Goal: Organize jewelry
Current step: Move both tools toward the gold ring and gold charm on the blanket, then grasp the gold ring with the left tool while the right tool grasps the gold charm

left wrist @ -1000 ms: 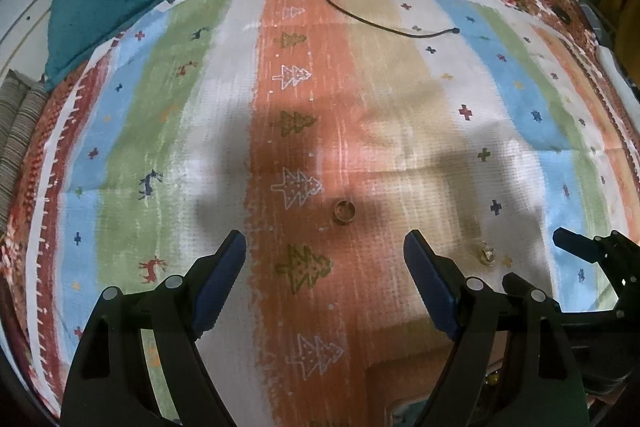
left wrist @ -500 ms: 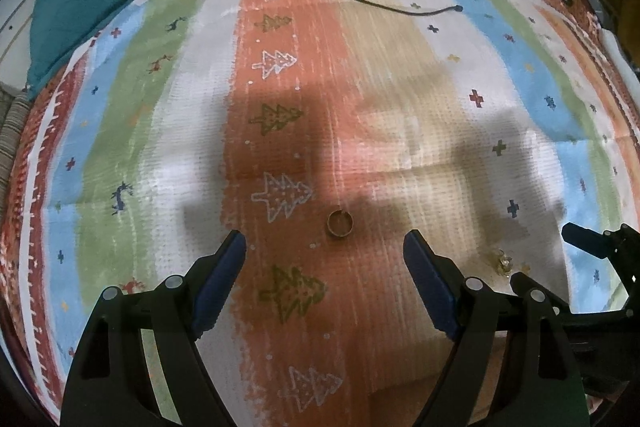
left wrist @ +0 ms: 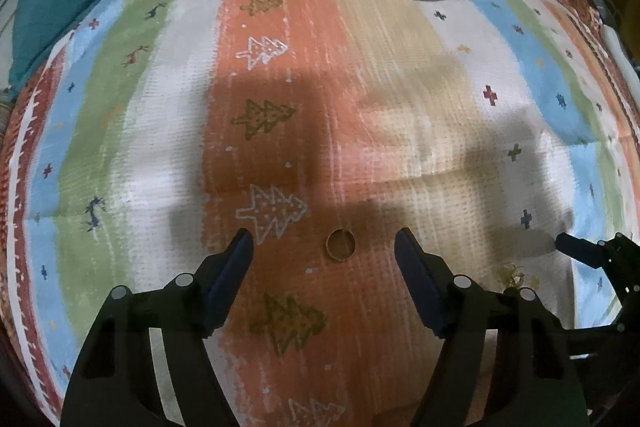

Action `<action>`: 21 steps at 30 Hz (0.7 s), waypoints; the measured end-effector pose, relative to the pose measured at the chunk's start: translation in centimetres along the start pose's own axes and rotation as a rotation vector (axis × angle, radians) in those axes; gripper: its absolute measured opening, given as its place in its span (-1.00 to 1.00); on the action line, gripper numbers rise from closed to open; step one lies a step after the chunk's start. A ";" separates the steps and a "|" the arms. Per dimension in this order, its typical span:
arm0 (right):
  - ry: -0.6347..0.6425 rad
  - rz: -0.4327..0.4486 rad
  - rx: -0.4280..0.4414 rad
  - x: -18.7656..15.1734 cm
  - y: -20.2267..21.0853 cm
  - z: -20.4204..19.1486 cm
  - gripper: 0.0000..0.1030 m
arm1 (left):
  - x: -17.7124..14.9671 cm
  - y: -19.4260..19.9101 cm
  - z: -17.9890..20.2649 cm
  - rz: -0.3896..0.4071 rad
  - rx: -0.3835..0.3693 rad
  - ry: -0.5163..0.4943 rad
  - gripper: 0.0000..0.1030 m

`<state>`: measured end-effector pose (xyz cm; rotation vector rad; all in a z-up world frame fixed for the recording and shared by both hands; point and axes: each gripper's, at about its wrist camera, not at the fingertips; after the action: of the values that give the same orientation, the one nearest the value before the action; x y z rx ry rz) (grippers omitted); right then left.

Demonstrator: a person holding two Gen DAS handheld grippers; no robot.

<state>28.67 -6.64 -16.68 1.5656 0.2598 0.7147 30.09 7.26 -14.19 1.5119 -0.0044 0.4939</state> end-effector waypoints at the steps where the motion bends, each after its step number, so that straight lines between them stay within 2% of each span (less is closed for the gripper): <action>1: 0.004 -0.001 0.002 0.1 -0.1 -0.1 0.43 | 0.0 -0.3 0.1 -0.007 0.005 -0.009 0.37; 2: 0.010 -0.006 -0.001 0.2 -0.2 -0.2 0.25 | 0.0 -0.6 0.3 -0.014 0.011 -0.019 0.34; 3: 0.015 -0.010 -0.010 0.3 -0.2 -0.3 0.19 | 0.0 -0.9 0.4 -0.019 0.016 -0.027 0.33; 5: 0.016 -0.013 -0.009 0.3 -0.4 -0.4 0.17 | 0.0 -1.7 0.6 -0.037 0.033 -0.049 0.21; 7: 0.019 -0.014 -0.013 0.4 -0.4 -0.4 0.13 | 0.0 -2.1 0.8 -0.037 0.044 -0.065 0.19; 9: 0.027 -0.016 -0.014 0.4 -0.5 -0.6 0.04 | -0.2 -2.2 1.1 -0.031 0.056 -0.085 0.16; 10: 0.031 -0.017 -0.015 0.5 -0.5 -0.7 -0.08 | -0.3 -2.2 1.3 -0.028 0.060 -0.096 0.10; 11: 0.035 -0.015 -0.017 0.5 -0.4 -0.8 -0.26 | -0.3 -2.2 1.4 -0.026 0.063 -0.104 -0.04; 12: 0.031 -0.012 -0.016 0.5 -0.3 -0.8 -0.33 | -0.4 -2.2 1.5 -0.023 0.065 -0.109 -0.13; 14: 0.027 -0.008 -0.012 0.5 -0.4 -0.8 -0.50 | -0.5 -2.2 1.7 -0.024 0.070 -0.116 -0.46; 16: 0.027 -0.006 -0.018 0.3 -0.3 -0.6 -0.64 | -0.6 -2.1 1.8 -0.023 0.071 -0.120 -0.65; 21: 0.026 0.009 -0.015 0.1 -0.2 -0.7 -0.68 | -0.6 -1.9 1.6 -0.017 0.061 -0.100 -0.66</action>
<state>28.38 -6.02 -16.86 1.5446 0.2657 0.7429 30.62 5.60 -16.07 1.5941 -0.0548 0.4073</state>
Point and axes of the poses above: each gripper's, at about its wrist camera, not at the fingertips, and y roughly against the way its jaws point, z to its right, x to its top, and after that the axes turned 13 degrees about y, right-handed
